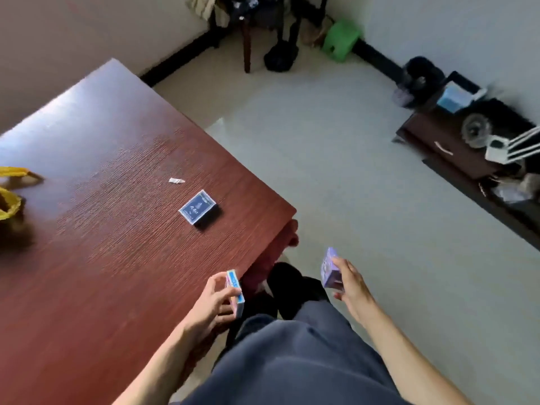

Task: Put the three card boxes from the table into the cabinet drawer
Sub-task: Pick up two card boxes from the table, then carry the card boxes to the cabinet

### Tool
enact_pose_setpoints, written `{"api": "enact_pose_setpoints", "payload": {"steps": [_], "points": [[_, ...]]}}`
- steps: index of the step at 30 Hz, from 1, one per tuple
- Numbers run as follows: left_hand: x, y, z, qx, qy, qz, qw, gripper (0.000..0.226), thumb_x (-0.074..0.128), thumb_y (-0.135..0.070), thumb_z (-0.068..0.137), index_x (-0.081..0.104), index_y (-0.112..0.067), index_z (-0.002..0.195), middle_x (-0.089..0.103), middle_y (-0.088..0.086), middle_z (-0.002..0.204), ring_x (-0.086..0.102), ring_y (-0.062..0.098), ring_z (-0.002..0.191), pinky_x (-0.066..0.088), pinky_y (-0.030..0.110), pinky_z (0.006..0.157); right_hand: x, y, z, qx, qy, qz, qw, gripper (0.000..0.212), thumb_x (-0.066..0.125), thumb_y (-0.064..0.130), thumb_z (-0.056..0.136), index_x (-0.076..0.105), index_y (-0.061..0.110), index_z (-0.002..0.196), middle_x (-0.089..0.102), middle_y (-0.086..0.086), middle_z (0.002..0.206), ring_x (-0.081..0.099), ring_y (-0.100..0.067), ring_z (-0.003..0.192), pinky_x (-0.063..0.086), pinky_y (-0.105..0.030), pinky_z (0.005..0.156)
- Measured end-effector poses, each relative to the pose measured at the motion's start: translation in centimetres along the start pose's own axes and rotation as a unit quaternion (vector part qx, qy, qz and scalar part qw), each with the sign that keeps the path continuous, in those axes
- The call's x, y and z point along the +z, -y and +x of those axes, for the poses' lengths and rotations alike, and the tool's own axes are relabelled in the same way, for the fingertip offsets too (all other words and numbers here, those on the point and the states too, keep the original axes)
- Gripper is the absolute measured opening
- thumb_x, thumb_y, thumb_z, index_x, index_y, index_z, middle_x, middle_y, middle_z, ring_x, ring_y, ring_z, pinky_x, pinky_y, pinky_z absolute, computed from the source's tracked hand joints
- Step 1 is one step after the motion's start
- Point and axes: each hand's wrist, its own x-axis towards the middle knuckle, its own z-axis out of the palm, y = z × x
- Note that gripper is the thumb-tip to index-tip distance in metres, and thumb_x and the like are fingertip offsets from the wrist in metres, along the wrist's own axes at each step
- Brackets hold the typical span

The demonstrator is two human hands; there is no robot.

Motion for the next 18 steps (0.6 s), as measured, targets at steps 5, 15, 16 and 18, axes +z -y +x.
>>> {"api": "enact_pose_setpoints", "payload": {"steps": [5,15,16,18], "points": [[5.7,-3.2,2.1,0.008,0.056,0.119,0.991,0.047,0.067,-0.015,0.085,0.045,-0.028,0.125,0.066,0.012,0.095,0.063,0.024,0.071,0.054,0.038,0.069,-4.7,-6.3,-2.7,0.058,-0.059,0.177,0.981,0.036,0.062,0.054,0.077,0.060,0.023,0.095,0.059,-0.001,0.079,0.056,-0.013,0.059,0.032,-0.028,0.054],[22.6,-4.5,4.4,-0.003,0.145,0.315,0.938,0.054,0.067,-0.005,0.086,0.043,-0.024,0.131,0.065,0.015,0.097,0.068,0.018,0.062,0.060,0.038,0.068,-14.0,-15.8,-4.2,0.116,-0.165,0.477,0.855,0.037,0.054,0.053,0.091,0.069,0.023,0.106,0.073,-0.009,0.097,0.063,-0.023,0.073,0.035,-0.030,0.058],[24.5,-4.4,4.6,-0.008,0.145,0.318,0.937,0.053,0.068,-0.006,0.085,0.045,-0.025,0.129,0.067,0.014,0.096,0.069,0.021,0.066,0.058,0.043,0.075,-15.3,-16.4,-4.0,0.114,-0.168,0.492,0.846,0.038,0.054,0.053,0.091,0.068,0.023,0.109,0.074,-0.008,0.095,0.063,-0.022,0.071,0.036,-0.030,0.057],[28.3,-4.1,4.8,-0.023,0.140,0.320,0.937,0.049,0.070,-0.011,0.083,0.051,-0.028,0.125,0.069,0.012,0.091,0.066,0.027,0.072,0.054,0.046,0.079,-18.4,-17.4,-3.6,0.107,-0.162,0.511,0.838,0.041,0.055,0.055,0.090,0.068,0.022,0.111,0.077,-0.007,0.089,0.064,-0.019,0.061,0.038,-0.029,0.054]]}}
